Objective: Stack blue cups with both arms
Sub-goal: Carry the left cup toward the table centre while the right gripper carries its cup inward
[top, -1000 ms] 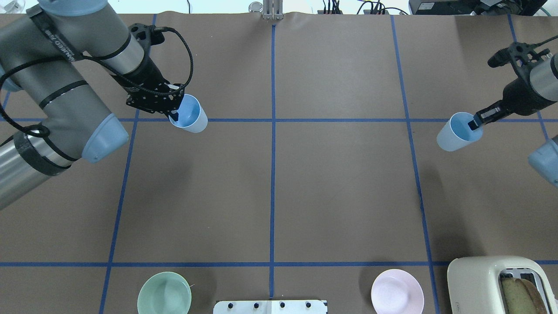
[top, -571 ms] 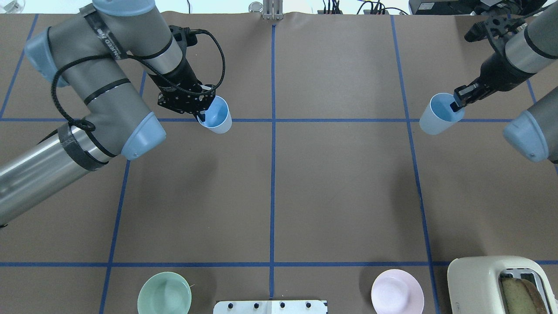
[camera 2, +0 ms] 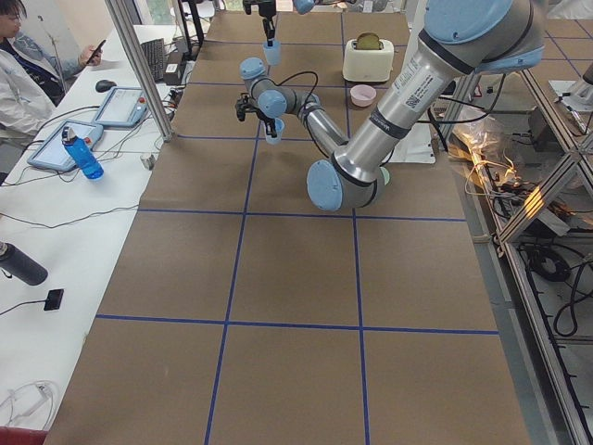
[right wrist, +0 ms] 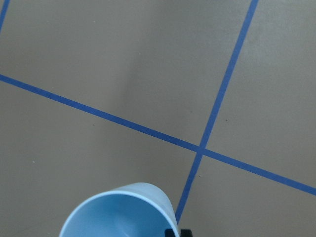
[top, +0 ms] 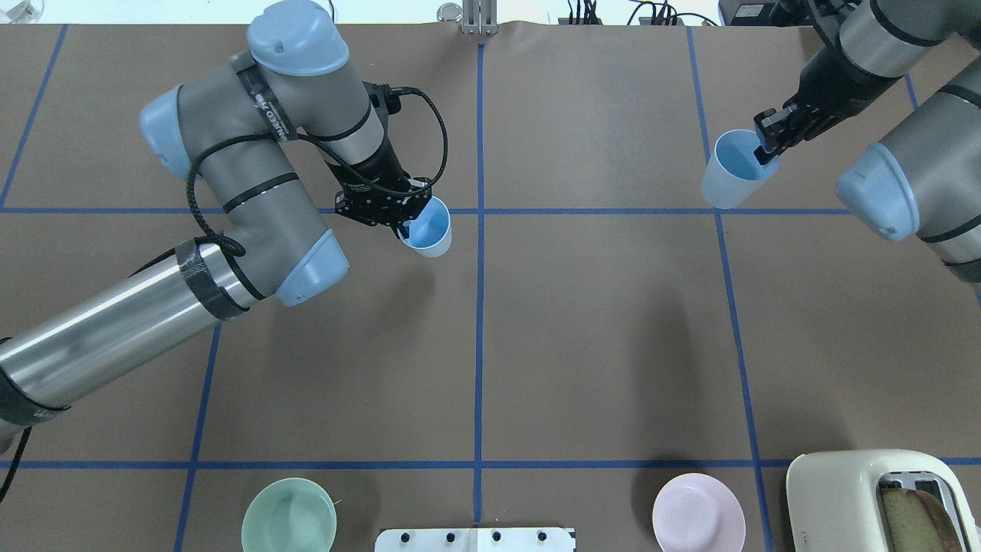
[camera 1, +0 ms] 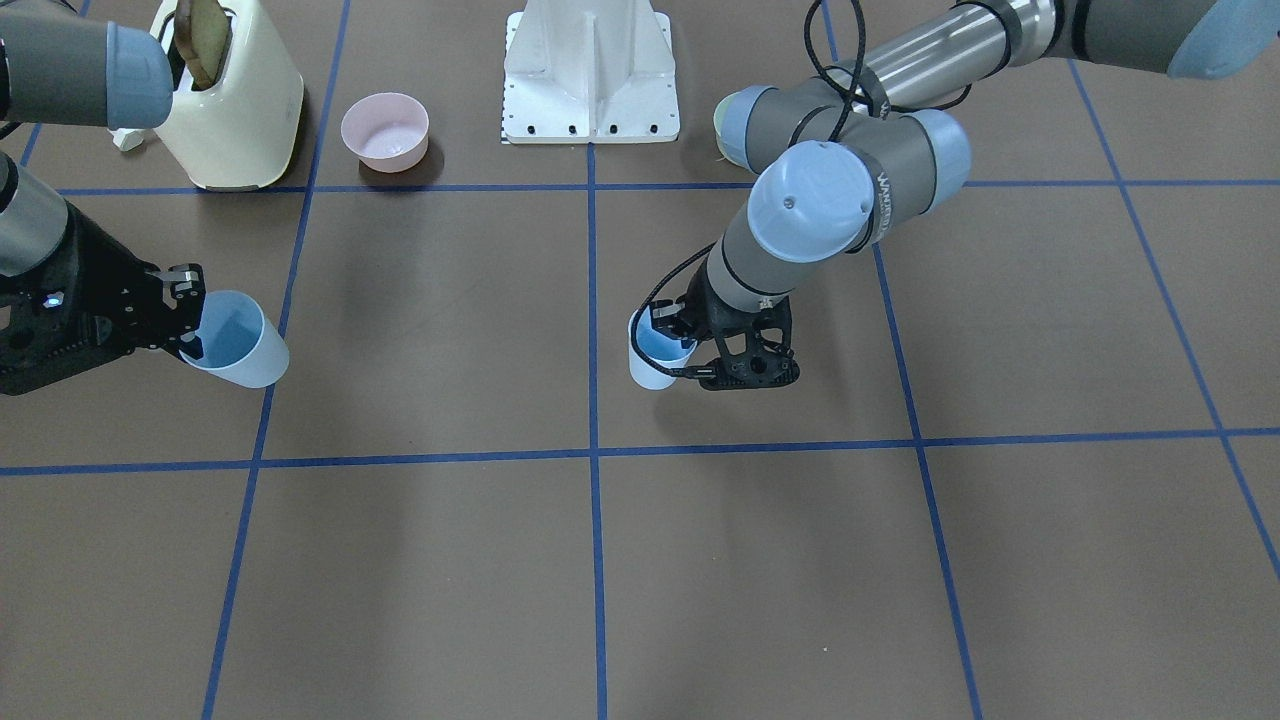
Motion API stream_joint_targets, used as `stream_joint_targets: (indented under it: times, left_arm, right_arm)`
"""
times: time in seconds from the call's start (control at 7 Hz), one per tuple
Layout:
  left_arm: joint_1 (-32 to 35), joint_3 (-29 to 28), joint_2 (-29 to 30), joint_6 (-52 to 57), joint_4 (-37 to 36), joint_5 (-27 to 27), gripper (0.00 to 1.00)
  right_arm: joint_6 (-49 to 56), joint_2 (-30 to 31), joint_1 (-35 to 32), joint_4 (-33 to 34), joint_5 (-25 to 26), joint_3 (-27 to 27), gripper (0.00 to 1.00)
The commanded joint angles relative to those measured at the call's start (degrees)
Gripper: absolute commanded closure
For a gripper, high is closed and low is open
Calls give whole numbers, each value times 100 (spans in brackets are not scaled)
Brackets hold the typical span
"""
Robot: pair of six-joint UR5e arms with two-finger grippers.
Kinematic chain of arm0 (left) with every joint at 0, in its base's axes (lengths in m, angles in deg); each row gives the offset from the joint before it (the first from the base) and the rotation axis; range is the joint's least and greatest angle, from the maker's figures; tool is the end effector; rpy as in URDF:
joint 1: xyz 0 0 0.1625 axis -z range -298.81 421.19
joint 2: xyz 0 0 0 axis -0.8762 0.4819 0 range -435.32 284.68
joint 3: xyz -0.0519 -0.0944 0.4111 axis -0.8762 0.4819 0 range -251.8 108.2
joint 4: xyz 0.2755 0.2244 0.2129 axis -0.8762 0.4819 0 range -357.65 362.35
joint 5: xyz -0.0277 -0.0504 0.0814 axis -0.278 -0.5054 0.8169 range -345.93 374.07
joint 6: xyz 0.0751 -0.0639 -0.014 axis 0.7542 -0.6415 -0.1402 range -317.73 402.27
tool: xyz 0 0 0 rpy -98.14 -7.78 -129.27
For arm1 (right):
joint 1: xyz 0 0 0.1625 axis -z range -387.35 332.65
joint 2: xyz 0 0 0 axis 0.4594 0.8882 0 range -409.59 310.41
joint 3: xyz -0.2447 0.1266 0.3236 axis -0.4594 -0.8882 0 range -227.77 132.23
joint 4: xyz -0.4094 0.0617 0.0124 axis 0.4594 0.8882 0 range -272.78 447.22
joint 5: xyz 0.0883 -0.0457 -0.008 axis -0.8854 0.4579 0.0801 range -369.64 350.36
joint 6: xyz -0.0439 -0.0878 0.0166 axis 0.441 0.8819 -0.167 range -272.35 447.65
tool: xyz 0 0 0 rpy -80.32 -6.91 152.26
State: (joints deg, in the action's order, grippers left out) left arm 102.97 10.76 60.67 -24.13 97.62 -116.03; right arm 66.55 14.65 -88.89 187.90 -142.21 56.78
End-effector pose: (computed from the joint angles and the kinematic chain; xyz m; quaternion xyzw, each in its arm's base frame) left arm 0.5035 -0.5426 0.1993 -0.0784 0.4668 -0.0113 0.8808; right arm -0.2312 -0.5648 0.3059 0.0692 -0.4185 -0.1505 0.8930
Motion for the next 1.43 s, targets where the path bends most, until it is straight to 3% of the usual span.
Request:
stream_joint_targets:
  times: [0.0,0.86,1.0,1.14,1.29]
  left_arm:
    - [-275,-241,252,-303,141,194,100]
    - [-540,-566,367,-374,422,406,97]
    - [-540,-566,367,-374,431,406,73]
    - [-540,-557,358,-356,492,398,38]
    - [-531,-540,323,-339,728,398,17]
  right_arm:
    - [-287,-472,212,381,64,-32,100]
    - [-685,-720,416,383,135,-58,100]
    - [-694,-729,416,383,135,-50,100]
    - [-694,-729,416,383,135,-50,100]
    - [-694,-755,424,391,126,-50,100]
